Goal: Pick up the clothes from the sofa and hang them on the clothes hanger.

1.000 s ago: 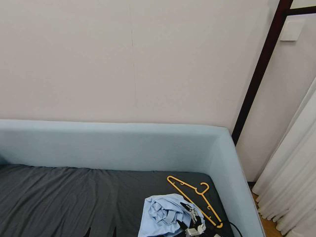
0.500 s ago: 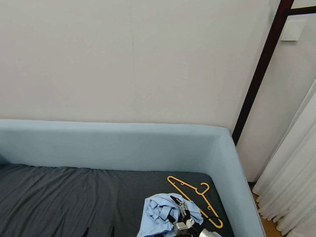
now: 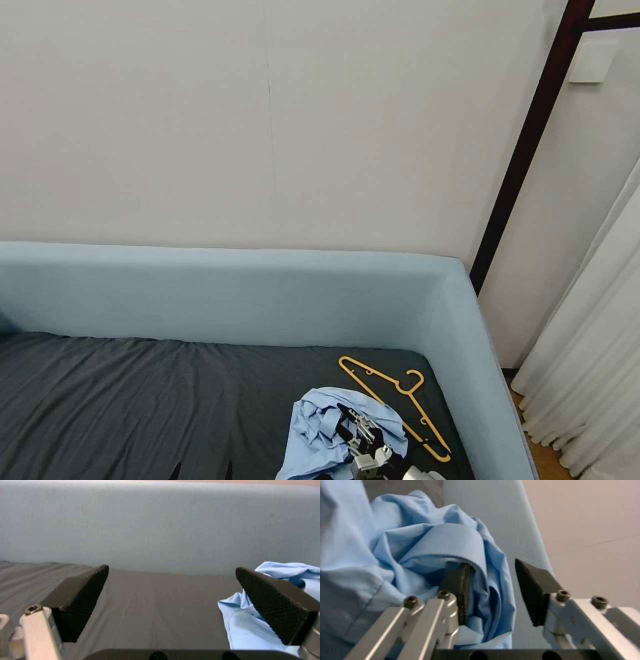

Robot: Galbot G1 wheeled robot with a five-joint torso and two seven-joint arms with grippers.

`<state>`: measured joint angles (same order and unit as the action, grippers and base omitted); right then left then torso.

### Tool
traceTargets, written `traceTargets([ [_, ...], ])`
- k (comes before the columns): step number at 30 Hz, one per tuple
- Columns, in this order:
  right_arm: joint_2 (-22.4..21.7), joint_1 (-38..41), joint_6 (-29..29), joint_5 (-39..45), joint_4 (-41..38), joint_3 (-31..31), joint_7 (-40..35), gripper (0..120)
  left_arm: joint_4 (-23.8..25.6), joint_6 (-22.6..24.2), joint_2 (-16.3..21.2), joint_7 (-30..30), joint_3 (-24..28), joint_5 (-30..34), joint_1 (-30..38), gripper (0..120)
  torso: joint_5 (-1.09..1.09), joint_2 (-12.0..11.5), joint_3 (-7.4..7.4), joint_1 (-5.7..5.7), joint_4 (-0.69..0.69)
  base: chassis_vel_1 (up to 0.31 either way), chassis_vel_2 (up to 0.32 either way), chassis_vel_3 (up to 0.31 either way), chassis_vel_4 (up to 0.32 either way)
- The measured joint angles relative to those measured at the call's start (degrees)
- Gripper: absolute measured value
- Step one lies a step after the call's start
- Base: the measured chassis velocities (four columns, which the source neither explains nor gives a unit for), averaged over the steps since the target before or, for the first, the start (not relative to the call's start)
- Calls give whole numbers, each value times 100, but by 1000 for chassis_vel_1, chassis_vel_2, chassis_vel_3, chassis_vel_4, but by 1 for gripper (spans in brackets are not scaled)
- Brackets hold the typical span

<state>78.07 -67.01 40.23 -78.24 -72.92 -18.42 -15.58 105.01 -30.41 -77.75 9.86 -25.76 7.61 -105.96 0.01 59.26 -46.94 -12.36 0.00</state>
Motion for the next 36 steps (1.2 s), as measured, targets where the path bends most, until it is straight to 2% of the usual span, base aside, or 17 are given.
traceTargets([
  [2, -30, 0, 3, -85, 61, 4, -36, 23, -4, 0, -1, -1, 0, 0, 13, 100, 0, 0, 0, 0, 0, 0, 0, 0, 0],
  [5, -36, 3, 13, -108, 105, 5, -56, 17, -5, 0, -2, -1, -3, -2, 21, 100, 0, 0, 0, 0, 0, 0, 0, 0, 0],
  [8, -40, 48, 42, -119, 139, 29, -76, 2, -7, 3, -8, -3, 3, -25, 25, 100, 0, 0, 0, 0, 0, 0, 0, 0, 0],
  [15, -158, 91, 5, 284, 45, 226, -6, 0, 54, 14, -6, -14, 52, -105, 24, 100, 1, 0, 0, 0, 0, 0, 0, 0, 0],
  [18, -565, -12, -335, 1512, -596, 600, 487, 0, 91, 21, 78, -26, 116, -192, 53, 100, 0, 0, 0, 0, 0, 0, 0, 0, 0],
  [20, -691, -35, -436, 1775, -824, 688, 623, 0, 99, 24, 104, -31, 133, -208, 63, 100, 0, 0, 0, 0, -1, 0, 0, 0, 0],
  [22, -1078, -93, -862, 2598, -1477, 926, 934, 0, 135, 42, 179, -45, 166, -243, 95, 100, -1, 0, 0, 0, 0, 0, 0, 0, 0],
  [24, -1438, -177, -1559, 3588, -2052, 1144, 1148, 0, 183, 66, 262, -62, 205, -273, 138, 100, 1, 1, 0, 0, 0, 0, 0, 0, 0],
  [25, -1438, -177, -1559, 3588, -2052, 1144, 1148, 0, 183, 66, 262, -62, 205, -273, 138, 100, 1, 1, 0, 0, 0, 0, 0, 0, 0],
  [28, -1863, -261, -2471, 4674, -2781, 1311, 1306, 0, 278, 110, 411, -108, 286, -318, 213, 100, 0, 1, 0, 0, -1, 0, 0, 0, 0],
  [30, -1948, -265, -2691, 4911, -2992, 1338, 1319, 0, 306, 123, 461, -125, 322, -329, 237, 100, 2, 1, 0, 0, -1, 0, 0, 0, 0],
  [36, -2207, -337, -3668, 6067, -3909, 1377, 1243, 0, 511, 266, 920, -233, 691, -391, 526, 100, 0, 1, 0, 0, 1, 0, 0, 0, 0],
])
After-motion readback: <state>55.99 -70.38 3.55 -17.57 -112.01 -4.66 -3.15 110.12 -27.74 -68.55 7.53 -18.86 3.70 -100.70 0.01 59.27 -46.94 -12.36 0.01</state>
